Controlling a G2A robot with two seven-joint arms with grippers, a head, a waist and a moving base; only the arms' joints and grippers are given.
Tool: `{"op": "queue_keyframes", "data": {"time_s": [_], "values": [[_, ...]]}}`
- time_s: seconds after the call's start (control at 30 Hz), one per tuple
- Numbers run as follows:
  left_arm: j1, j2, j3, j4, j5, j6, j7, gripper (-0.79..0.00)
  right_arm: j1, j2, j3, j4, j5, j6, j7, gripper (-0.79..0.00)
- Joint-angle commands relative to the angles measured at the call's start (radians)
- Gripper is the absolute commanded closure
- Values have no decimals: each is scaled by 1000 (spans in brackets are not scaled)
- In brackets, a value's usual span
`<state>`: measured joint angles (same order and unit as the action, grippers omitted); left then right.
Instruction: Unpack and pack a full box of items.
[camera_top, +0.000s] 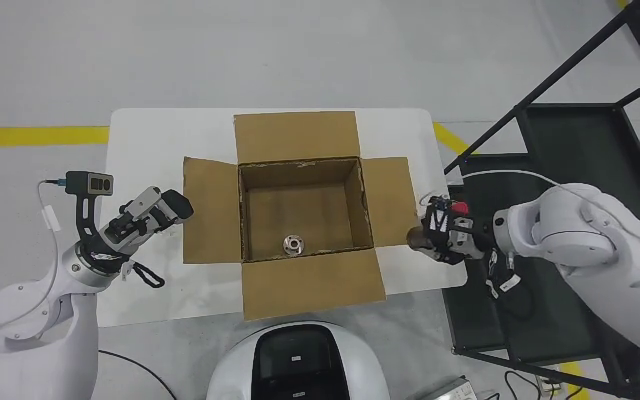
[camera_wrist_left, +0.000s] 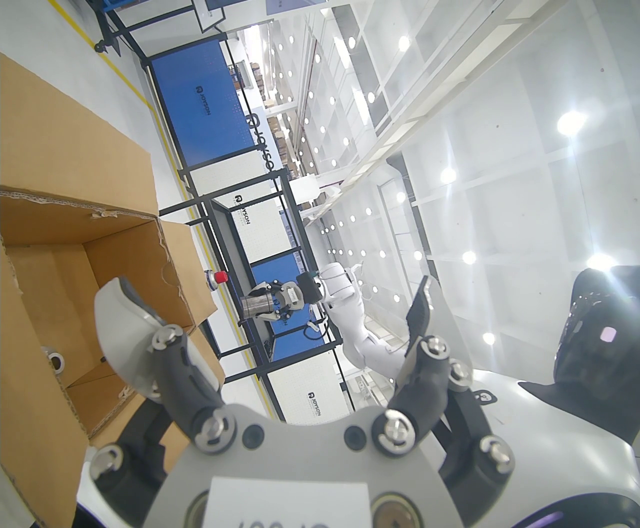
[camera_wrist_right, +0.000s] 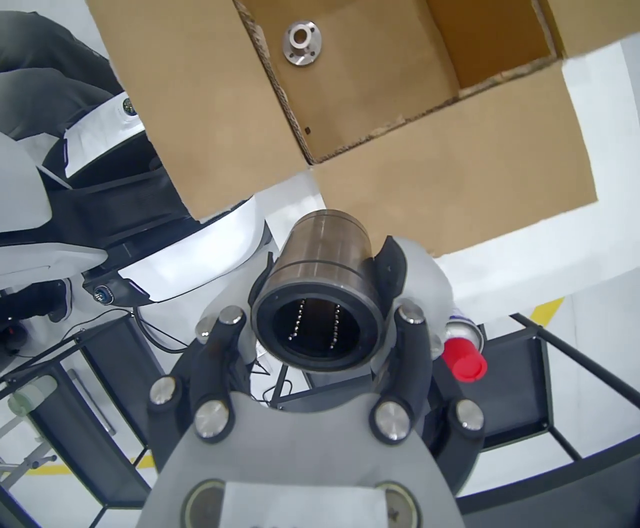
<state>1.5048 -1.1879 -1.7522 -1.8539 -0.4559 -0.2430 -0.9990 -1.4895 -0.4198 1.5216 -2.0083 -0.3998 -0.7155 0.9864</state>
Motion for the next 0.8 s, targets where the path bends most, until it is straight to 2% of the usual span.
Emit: {"op": "queue_keyframes", "data": {"time_s": [0.0,0.3,0.77], "values": [[0,0,0,0,0,0,0,-785,-50,2,41,25,-21,2,-25,0],[0,0,0,0,0,0,0,-785,-281,-4,241,26,-87,20,-102,0],[0,0,0,0,0,0,0,-785,-281,-4,241,26,-87,20,-102,0]]}}
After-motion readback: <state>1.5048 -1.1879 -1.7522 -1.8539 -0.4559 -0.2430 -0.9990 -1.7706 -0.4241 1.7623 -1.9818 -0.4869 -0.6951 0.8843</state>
